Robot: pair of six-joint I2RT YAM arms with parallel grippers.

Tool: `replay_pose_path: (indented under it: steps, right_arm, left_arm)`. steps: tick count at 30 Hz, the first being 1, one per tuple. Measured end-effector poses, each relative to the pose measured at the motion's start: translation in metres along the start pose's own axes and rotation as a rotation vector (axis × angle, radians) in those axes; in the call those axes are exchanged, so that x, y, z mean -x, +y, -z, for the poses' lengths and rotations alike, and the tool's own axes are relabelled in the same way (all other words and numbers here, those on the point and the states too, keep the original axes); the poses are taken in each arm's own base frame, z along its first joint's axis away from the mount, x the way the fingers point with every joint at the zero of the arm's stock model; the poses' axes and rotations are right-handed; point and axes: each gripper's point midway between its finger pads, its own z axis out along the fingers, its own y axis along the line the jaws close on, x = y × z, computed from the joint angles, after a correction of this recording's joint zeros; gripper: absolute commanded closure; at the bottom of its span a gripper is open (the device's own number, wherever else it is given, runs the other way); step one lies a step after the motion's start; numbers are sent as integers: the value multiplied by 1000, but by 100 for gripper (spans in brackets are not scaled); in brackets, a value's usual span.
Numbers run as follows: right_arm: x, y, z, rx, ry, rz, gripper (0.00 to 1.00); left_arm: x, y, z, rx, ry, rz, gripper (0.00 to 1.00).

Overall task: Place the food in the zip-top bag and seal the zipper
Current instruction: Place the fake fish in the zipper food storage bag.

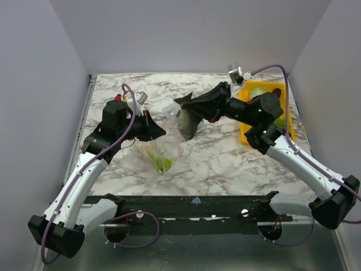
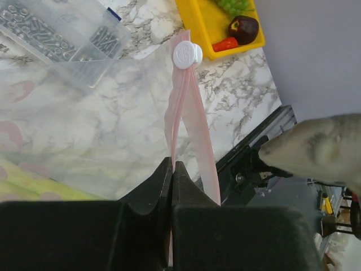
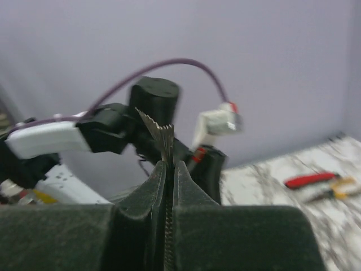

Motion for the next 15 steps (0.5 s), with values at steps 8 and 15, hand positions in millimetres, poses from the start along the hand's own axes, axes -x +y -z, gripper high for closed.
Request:
replay_pose_path:
  steps: [8, 15]
  right_arm:
    - [-37, 106, -47, 456, 44, 135, 100]
    - [-64, 106, -49, 583, 60, 254, 100]
  left_arm:
    - [-12, -12, 15, -32, 32, 19, 100]
    - [-17, -23, 28, -55, 53, 22, 100]
